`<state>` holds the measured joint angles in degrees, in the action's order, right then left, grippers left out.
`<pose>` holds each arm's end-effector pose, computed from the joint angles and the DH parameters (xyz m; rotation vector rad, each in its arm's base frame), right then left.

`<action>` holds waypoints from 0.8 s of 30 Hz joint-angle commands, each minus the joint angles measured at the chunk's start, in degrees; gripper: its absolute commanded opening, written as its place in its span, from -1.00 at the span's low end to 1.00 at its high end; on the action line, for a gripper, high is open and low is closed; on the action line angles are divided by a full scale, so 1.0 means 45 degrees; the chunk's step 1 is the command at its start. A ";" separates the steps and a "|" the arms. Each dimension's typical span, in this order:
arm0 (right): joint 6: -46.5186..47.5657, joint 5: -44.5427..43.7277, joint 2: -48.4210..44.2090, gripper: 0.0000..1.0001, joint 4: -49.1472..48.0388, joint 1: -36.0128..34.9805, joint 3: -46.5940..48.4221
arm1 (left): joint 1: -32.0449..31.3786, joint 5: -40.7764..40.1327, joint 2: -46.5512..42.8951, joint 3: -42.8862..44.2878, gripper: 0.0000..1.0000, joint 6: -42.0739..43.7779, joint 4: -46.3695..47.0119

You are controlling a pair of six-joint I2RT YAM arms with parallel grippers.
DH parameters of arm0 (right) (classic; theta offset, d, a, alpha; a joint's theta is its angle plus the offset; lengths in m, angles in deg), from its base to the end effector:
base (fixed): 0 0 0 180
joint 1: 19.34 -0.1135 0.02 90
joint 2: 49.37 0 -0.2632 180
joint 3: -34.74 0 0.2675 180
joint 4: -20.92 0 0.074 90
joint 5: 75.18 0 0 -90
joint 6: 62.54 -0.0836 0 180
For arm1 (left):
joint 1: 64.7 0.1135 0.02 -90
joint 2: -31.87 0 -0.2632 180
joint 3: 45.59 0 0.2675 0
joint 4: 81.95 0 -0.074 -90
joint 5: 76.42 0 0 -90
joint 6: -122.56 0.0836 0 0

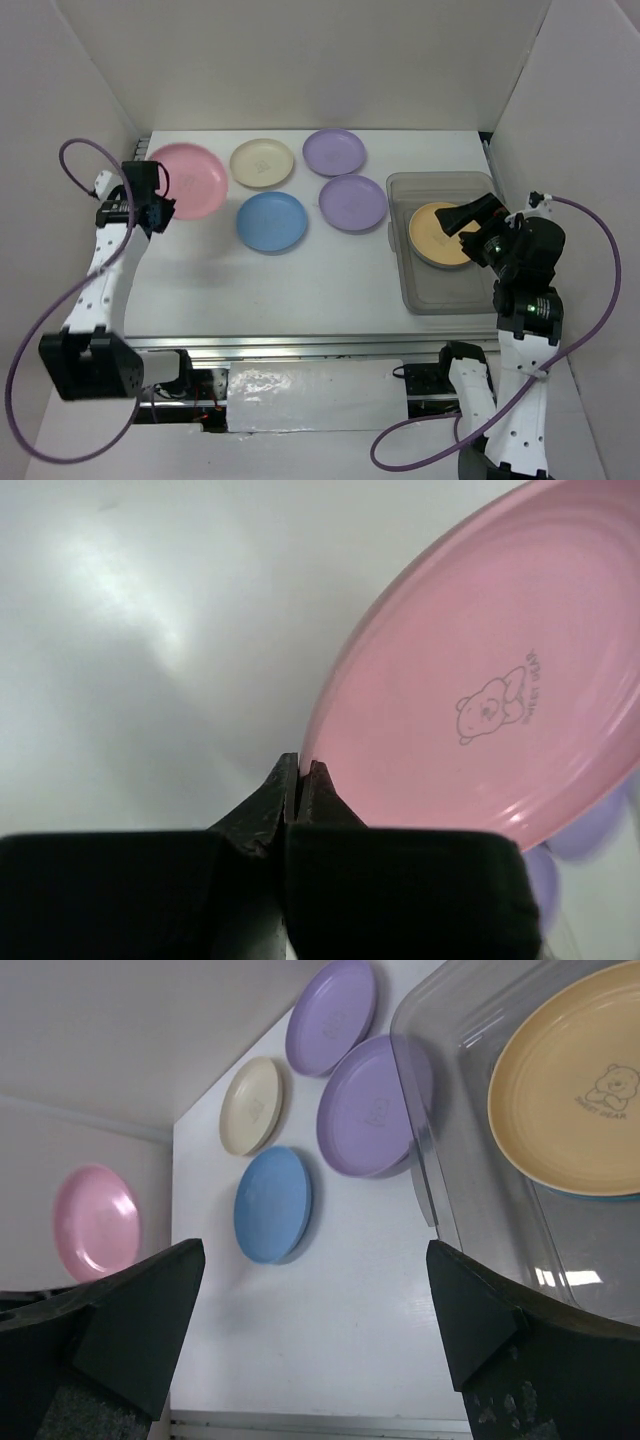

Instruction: Place the plates into the plastic bin on the countertop

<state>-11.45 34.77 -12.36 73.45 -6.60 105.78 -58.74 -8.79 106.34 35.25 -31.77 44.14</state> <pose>0.1782 -0.0110 0.3732 0.6141 1.8239 0.6382 0.3125 0.0646 0.2851 -1.4781 1.7907 -0.0389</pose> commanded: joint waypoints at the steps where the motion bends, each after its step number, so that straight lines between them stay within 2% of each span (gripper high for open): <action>1: 0.0153 0.0217 -0.0412 1.00 0.0659 0.0003 0.1055 | -0.2114 0.0526 -0.0946 0.1047 -1.00 0.1127 0.1146; 2: -0.0003 0.0197 -0.0529 1.00 0.0737 0.0003 0.1192 | -0.2820 0.0731 -0.0732 0.1358 -1.00 0.1597 0.1267; 3: -0.0082 0.0139 -0.0685 1.00 0.0931 0.0080 0.1348 | -0.4123 0.1042 -0.0324 0.2193 -1.00 0.1892 0.1480; 4: -0.0160 -0.0132 -0.0764 1.00 0.1107 0.0100 0.1795 | -0.4851 0.1316 0.0724 0.2781 -1.00 0.2088 0.1405; 5: -0.0199 -0.0271 -0.0803 1.00 0.1534 0.0081 0.2031 | -0.5593 0.1435 0.1373 0.4180 -1.00 0.2554 0.1327; 6: -0.0258 -0.0427 -0.0881 1.00 0.1790 0.0139 0.2614 | -0.6974 0.1513 0.2075 0.4948 -1.00 0.2810 0.1268; 7: -0.0355 -0.0931 -0.0901 1.00 0.2276 0.0159 0.2929 | -0.7587 0.1534 0.3610 0.6734 -1.00 0.3199 0.0881; 9: -0.0570 -0.1732 -0.1192 1.00 0.2728 0.0198 0.3902 | -0.9088 0.1922 0.5257 0.8560 -1.00 0.3650 0.0507; 12: -0.0980 -0.3686 -0.1604 1.00 0.3450 0.0121 0.5229 | -1.0420 0.3054 0.9486 1.2757 -1.00 0.4569 -0.0214; 13: -0.1078 -0.3980 -0.1585 1.00 0.3723 0.0081 0.5604 | -1.0657 0.3231 1.0393 1.5146 -1.00 0.4667 -0.0971; 15: -0.1176 -0.4315 -0.1409 1.00 0.4291 -0.0074 0.6365 | -1.1028 0.4494 1.2383 1.6785 -1.00 0.4688 -0.1115; 16: -0.1234 -0.4276 -0.1370 1.00 0.4369 -0.0269 0.6466 | -1.1108 0.4850 1.2665 1.6830 -1.00 0.4552 -0.0883; 17: -0.1254 -0.4237 -0.1389 1.00 0.4390 -0.0348 0.6467 | -1.1225 0.5318 1.2746 1.6328 -1.00 0.4435 0.0337; 19: -0.1313 -0.4061 -0.1467 1.00 0.4390 -0.0659 0.6390 | -1.1479 0.6004 1.2474 1.4305 -1.00 0.4181 0.1924; 20: -0.1294 -0.3984 -0.1564 1.00 0.4390 -0.0739 0.6215 | -1.1654 0.6122 1.2415 1.3885 -1.00 0.4122 0.3053; 24: -0.1235 -0.3944 -0.1760 1.00 0.4448 -0.1129 0.5960 | -1.2104 0.6026 1.3600 1.4699 -1.00 0.3926 0.3279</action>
<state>-16.63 17.98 -20.12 91.70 -10.47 133.48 -112.58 15.54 166.87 97.17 -12.85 49.17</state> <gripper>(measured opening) 0.997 0.043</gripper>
